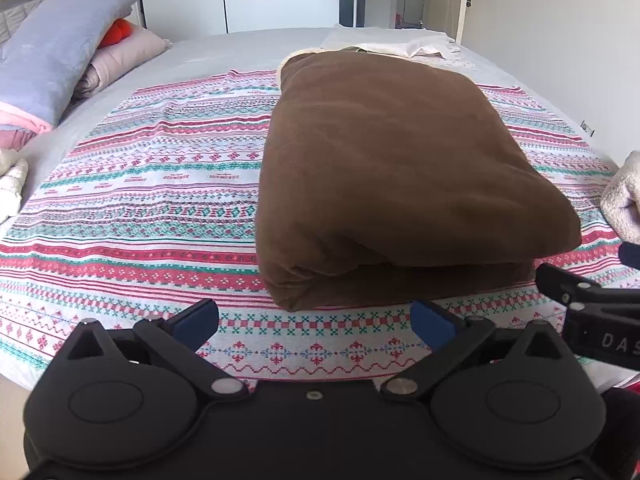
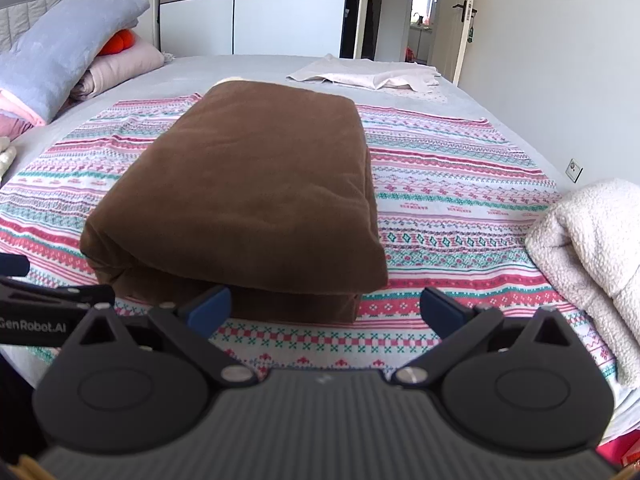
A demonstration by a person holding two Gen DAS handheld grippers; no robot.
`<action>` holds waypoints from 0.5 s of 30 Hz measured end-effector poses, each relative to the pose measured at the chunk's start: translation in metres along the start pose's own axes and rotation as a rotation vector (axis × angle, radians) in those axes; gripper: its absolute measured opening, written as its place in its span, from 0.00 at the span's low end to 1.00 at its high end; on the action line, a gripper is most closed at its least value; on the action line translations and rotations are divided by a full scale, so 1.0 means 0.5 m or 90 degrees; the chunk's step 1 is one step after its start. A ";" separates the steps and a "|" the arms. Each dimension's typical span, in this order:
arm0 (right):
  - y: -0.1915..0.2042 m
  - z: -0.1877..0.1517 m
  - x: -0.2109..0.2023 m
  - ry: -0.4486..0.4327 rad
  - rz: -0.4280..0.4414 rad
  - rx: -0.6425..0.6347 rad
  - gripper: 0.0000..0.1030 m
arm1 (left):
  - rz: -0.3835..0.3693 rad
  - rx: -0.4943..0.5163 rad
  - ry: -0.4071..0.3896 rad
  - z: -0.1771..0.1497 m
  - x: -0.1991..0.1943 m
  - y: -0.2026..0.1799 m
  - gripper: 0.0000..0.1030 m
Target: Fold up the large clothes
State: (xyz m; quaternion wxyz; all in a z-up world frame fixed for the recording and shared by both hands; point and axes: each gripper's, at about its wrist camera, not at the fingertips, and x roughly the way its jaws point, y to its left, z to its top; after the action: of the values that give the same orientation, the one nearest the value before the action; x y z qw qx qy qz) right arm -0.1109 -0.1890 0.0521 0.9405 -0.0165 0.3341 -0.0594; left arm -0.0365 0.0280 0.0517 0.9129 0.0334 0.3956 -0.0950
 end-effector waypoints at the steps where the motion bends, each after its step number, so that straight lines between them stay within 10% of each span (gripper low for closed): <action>1: 0.000 0.000 0.001 0.001 0.000 0.000 1.00 | -0.003 0.000 0.000 0.000 0.000 -0.001 1.00; 15: 0.004 -0.001 0.008 0.006 0.005 -0.005 1.00 | -0.005 0.005 0.003 -0.002 0.001 -0.003 1.00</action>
State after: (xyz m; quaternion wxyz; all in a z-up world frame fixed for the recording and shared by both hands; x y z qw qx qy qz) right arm -0.1079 -0.1875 0.0489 0.9390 -0.0186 0.3391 -0.0540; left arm -0.0372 0.0265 0.0509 0.9116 0.0359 0.3972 -0.0997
